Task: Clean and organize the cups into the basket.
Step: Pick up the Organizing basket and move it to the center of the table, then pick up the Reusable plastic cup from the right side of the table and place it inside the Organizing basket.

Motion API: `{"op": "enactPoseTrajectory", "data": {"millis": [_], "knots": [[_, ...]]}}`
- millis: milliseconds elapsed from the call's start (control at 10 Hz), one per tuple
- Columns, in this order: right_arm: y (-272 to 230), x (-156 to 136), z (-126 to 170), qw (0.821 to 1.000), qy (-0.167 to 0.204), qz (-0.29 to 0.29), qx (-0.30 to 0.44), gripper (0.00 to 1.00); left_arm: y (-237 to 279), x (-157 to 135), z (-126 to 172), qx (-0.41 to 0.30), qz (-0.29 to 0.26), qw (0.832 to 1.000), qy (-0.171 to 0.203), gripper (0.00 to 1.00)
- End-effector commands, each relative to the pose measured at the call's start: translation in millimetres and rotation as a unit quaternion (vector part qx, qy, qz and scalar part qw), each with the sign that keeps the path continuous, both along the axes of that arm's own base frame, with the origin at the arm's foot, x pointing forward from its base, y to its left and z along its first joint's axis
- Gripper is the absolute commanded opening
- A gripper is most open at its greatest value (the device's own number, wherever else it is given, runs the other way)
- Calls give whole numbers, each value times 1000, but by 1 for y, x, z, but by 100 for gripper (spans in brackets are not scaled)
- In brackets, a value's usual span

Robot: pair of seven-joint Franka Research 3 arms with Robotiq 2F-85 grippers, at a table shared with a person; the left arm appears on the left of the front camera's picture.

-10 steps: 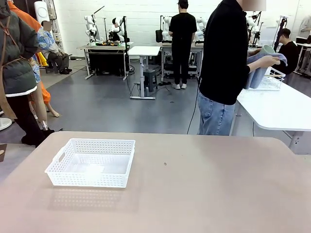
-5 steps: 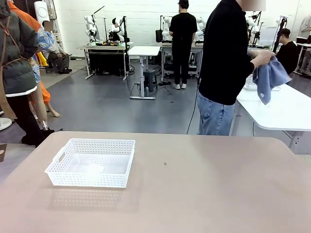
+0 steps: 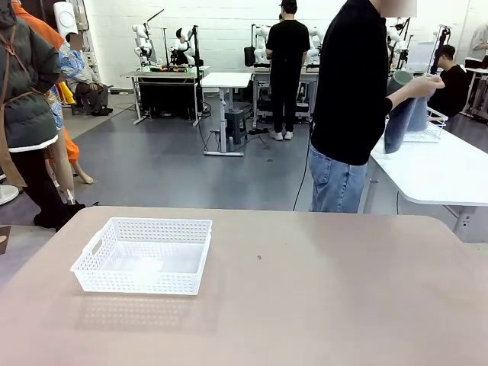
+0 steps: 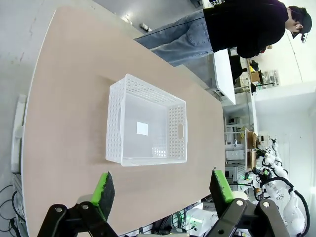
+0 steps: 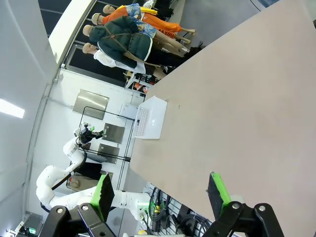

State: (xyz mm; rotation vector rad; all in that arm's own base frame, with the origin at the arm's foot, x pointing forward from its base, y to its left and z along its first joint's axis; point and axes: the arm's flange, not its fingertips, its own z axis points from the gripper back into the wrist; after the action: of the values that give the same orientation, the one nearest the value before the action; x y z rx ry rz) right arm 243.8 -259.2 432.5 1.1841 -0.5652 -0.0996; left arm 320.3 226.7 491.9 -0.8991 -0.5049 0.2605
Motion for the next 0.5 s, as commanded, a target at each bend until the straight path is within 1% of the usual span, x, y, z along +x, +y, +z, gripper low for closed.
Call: {"op": "enactPoseTrajectory", "data": {"millis": [0,400], "knots": [[0,1,1,1000,1,2,5,100,0,2,1,2,1,1000,-1,100],[0,1,1,1000,1,2,5,100,0,2,1,2,1,1000,-1,100]]}}
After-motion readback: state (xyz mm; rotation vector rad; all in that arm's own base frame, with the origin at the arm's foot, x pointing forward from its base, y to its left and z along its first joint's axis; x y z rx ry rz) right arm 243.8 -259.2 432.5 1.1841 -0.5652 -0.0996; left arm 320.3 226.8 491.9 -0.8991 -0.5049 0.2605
